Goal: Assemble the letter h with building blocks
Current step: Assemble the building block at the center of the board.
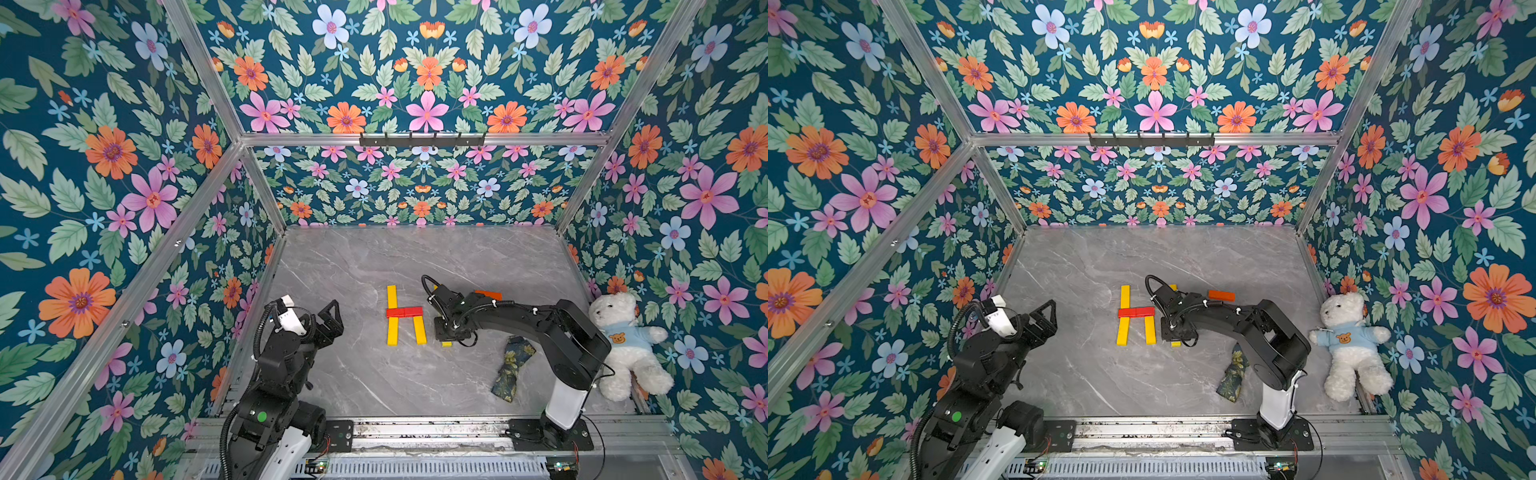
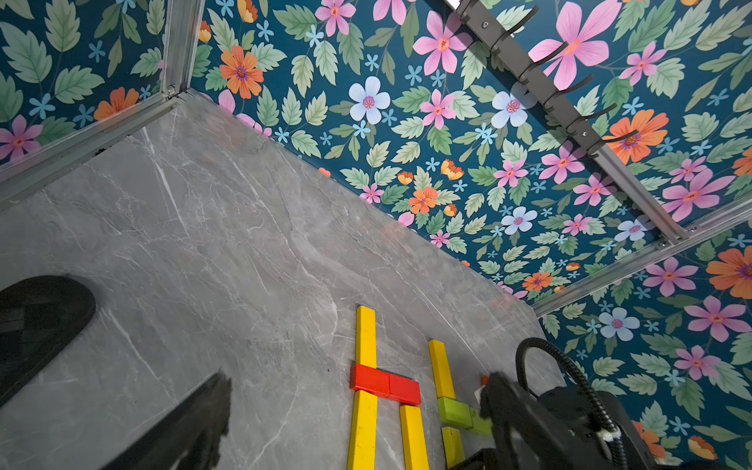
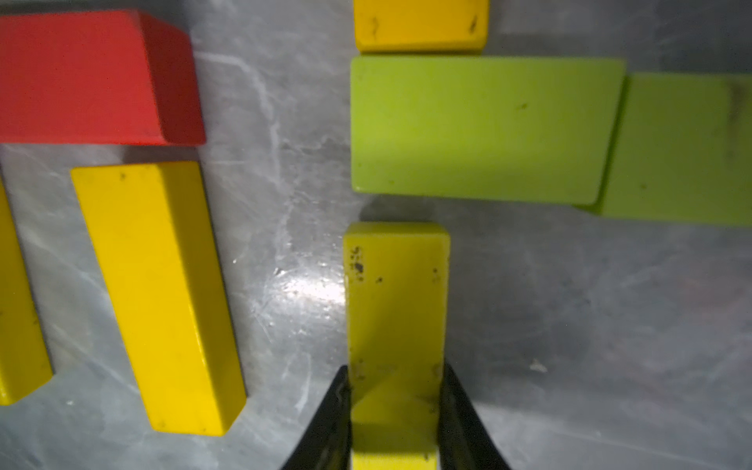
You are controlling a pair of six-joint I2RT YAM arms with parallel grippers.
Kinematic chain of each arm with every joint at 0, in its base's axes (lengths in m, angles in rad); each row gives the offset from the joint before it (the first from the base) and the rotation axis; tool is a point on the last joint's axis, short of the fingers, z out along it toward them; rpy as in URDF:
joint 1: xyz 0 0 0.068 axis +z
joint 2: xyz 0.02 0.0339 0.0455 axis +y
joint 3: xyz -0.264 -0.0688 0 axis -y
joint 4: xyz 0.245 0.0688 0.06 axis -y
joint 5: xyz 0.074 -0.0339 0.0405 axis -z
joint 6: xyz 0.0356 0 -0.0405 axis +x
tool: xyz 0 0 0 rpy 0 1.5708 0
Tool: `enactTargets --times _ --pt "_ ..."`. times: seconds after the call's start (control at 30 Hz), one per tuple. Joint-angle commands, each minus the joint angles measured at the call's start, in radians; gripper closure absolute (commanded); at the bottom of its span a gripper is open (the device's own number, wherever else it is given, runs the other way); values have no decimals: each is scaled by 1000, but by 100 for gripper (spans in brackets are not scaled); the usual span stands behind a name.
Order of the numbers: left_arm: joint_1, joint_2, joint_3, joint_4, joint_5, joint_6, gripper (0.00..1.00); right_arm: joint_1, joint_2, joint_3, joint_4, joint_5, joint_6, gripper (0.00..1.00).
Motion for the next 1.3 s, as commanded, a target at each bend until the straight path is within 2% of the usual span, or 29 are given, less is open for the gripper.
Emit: enactTargets --times 0.0,0.7,1.0,1.27 --pt "0 2 -2 20 -12 4 0 -2 16 2 -27 21 6 68" --pt "1 0 -2 19 -15 4 0 -5 33 15 -35 31 8 65" --pt "-1 -1 -2 17 -16 4 0 -5 36 17 -39 39 10 60" --pt "0 2 -2 17 -16 4 0 -5 28 17 -35 40 14 50"
